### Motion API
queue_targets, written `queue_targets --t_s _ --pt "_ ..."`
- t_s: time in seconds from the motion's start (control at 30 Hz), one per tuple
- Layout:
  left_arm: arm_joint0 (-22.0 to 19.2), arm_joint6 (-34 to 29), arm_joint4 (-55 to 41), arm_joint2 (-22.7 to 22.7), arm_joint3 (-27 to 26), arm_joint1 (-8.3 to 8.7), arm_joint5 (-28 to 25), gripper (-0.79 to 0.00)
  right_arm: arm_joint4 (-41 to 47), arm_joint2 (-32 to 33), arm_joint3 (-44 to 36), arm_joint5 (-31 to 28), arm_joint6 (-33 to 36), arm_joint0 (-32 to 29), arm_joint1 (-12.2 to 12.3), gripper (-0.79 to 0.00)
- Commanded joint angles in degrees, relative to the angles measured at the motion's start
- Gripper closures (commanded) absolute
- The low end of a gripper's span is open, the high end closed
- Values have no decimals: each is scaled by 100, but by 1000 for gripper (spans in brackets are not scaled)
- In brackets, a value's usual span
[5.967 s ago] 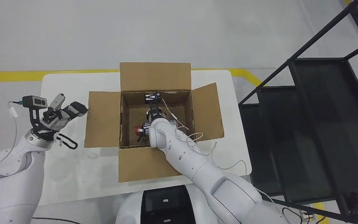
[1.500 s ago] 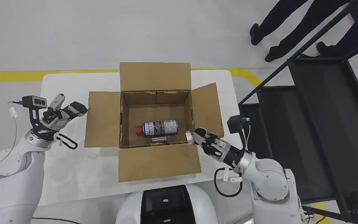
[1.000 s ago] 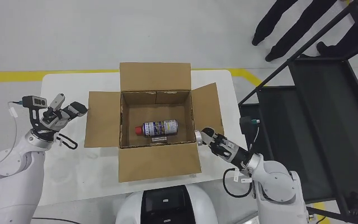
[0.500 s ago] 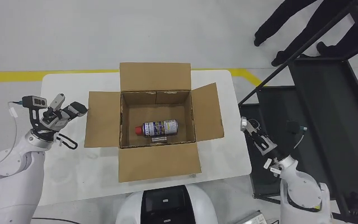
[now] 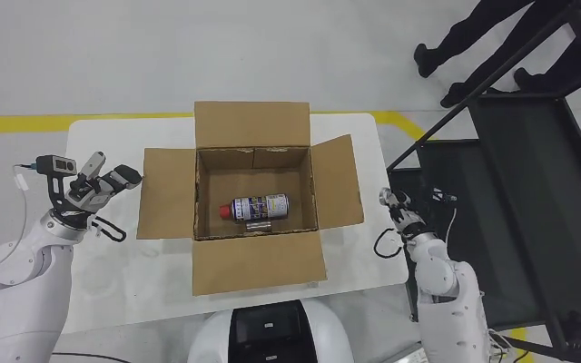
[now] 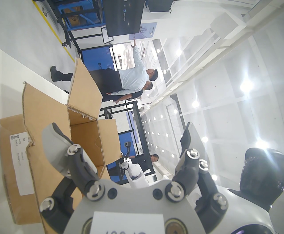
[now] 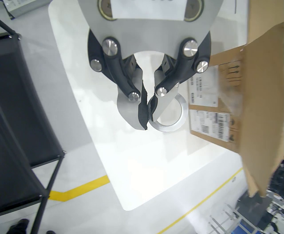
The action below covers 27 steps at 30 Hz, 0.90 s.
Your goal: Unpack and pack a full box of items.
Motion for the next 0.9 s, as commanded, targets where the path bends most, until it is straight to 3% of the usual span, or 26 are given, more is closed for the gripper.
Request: queue_targets --t_s 0.0,0.3,0.63,0.7,0.73,0.77,0.87 --pt "0 -1 -13 0 0 0 0 -785 -699 -151 258 255 -206 107 17 0" --pt "0 -1 -13 0 0 0 0 -785 -2131 -803 1063 1127 -681 351 28 0" --pt "0 -1 -13 0 0 0 0 -785 -2531 -1338 1377 1378 -645 402 17 0" --pt "0 -1 -13 0 0 0 0 -785 -2513 -1373 1363 1389 -553 401 20 -209" --pt "0 -1 -13 0 0 0 0 -785 -2576 -1387 1359 1416 -543 389 26 -520" --pt "0 -1 -13 0 0 0 0 -785 -2551 -1404 1366 1396 -490 384 27 -779" --pt "0 -1 -13 0 0 0 0 -785 -2456 -1383 1340 1390 -467 369 38 -785"
